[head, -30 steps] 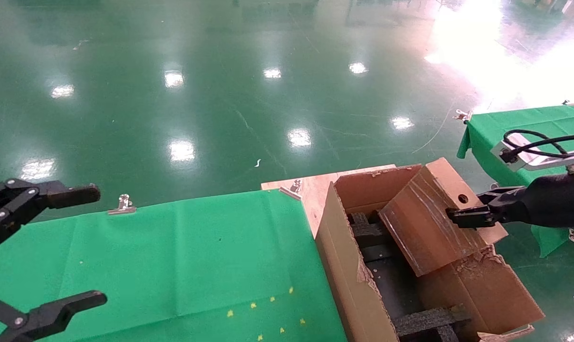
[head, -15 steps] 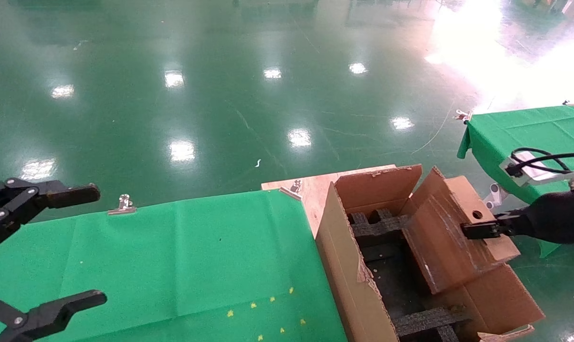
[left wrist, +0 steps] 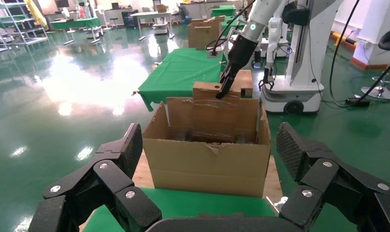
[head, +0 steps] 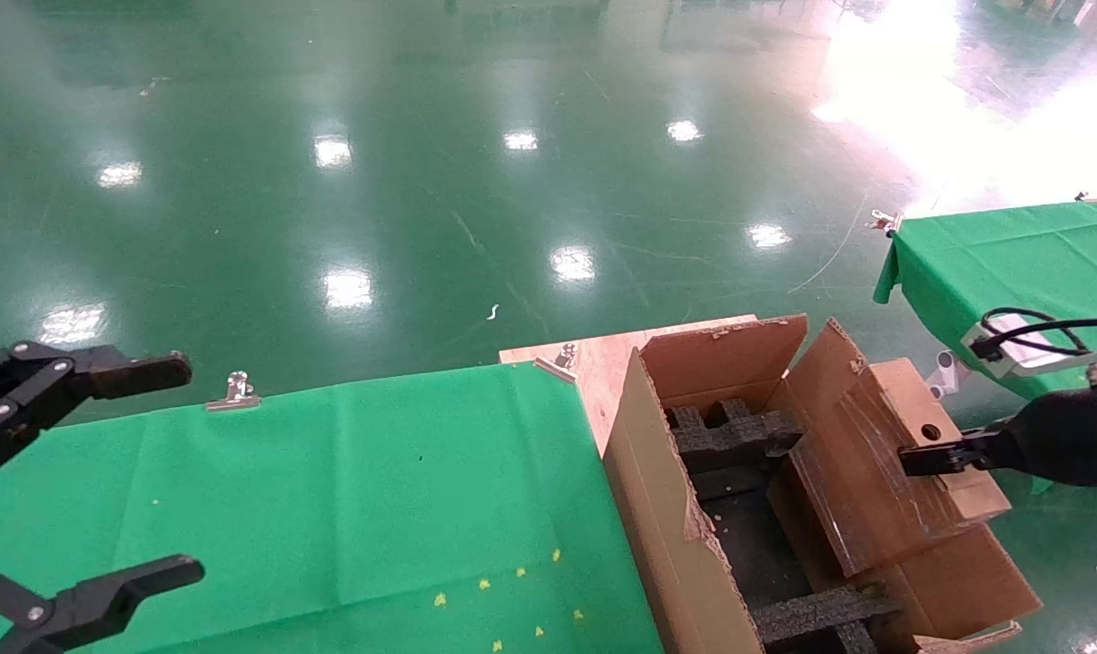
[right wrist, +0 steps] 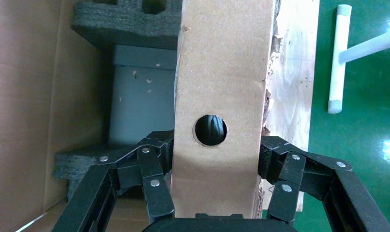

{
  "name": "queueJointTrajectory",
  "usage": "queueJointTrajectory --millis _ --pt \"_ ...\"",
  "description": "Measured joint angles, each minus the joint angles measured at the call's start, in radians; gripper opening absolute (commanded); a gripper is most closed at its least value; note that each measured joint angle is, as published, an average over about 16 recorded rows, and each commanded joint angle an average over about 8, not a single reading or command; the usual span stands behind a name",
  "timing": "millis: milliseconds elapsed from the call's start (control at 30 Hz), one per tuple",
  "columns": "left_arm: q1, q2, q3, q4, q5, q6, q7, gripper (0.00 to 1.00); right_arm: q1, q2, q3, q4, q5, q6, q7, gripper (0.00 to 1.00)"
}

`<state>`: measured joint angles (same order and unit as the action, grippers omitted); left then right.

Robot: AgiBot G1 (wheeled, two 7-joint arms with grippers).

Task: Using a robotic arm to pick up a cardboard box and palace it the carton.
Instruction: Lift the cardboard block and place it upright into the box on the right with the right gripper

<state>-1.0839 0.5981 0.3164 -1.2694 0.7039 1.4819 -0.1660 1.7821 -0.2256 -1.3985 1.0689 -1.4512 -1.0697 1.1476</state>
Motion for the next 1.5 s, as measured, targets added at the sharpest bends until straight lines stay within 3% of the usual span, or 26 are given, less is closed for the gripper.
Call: queueJointTrajectory --millis 367,833,1467,1500 --pt "0.000 0.000 0.000 0.000 0.000 0.000 0.000 1.00 -0.079 -0.061 -0.032 -0.056 0.014 0.093 -0.021 0.00" --pt "0.000 0.000 0.001 0.000 0.000 0.000 0.000 1.00 -0.182 -0.196 -0.060 -0.202 0.040 0.193 -0.088 0.00" --pt "0.000 0.000 0.001 0.000 -0.001 -0.001 0.001 1.00 -0.282 -0.342 -0.060 -0.416 0.105 0.238 -0.212 0.00" --pt "0.000 -0.001 0.001 0.000 -0.001 -0.001 0.001 1.00 -0.285 -0.347 -0.060 -0.424 0.107 0.238 -0.217 0.04"
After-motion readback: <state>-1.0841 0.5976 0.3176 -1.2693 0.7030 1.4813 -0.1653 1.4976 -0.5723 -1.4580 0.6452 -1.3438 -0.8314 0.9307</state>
